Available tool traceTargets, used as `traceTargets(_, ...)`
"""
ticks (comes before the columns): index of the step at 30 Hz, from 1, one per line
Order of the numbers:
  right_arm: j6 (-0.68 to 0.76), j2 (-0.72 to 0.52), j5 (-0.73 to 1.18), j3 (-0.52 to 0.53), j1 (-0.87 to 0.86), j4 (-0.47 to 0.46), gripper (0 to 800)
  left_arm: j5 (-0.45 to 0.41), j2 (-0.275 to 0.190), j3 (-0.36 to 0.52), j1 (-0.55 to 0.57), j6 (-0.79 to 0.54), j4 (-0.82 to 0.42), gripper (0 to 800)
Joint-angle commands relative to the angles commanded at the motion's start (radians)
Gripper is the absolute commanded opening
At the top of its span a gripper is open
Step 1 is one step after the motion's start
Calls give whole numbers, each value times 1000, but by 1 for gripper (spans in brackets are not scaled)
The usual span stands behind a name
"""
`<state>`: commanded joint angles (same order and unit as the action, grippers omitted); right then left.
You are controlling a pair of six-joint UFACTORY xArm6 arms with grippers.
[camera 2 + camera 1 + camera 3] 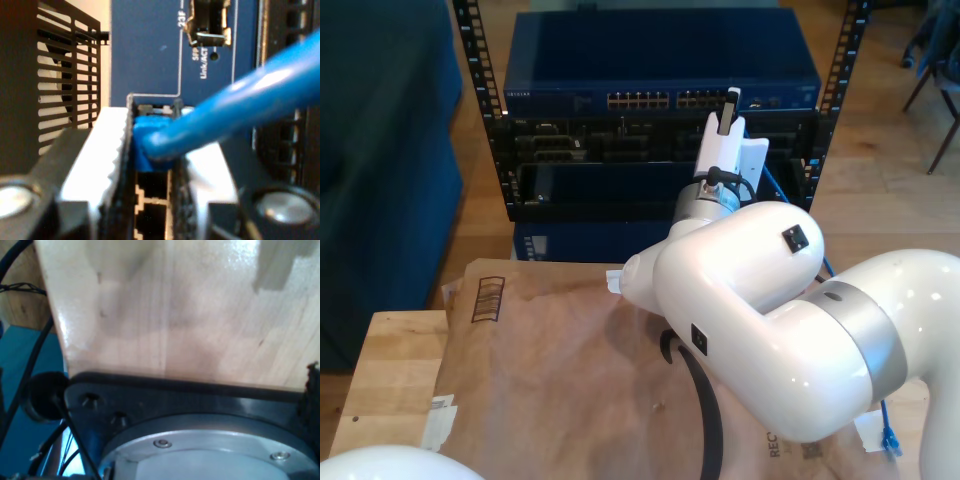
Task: Grab the cable and plug it in
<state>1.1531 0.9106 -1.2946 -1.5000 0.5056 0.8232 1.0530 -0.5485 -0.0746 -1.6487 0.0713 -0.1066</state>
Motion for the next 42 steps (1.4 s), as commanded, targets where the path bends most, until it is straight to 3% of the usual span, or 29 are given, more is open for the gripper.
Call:
traceTargets(4,0,-2,0,0,2,0,290,0,0,0,0,0,0,800)
traceTargets(17,0,-32,-2,38,17,2,395,0,0,0,0,0,0,800)
traceTargets(27,2,-333,29,430,18,-2,412,0,0,0,0,0,0,800)
traceTargets(31,2,-505,203,597,25,-5,446,0,0,0,0,0,0,800)
traceTargets(35,0,-675,400,730,17,-9,555,0,0,0,0,0,0,800)
traceTargets(38,-23,-816,591,783,-40,-28,595,0,0,0,0,0,0,800)
traceTargets(42,-57,-976,879,807,-187,-126,662,0,0,0,0,0,0,800)
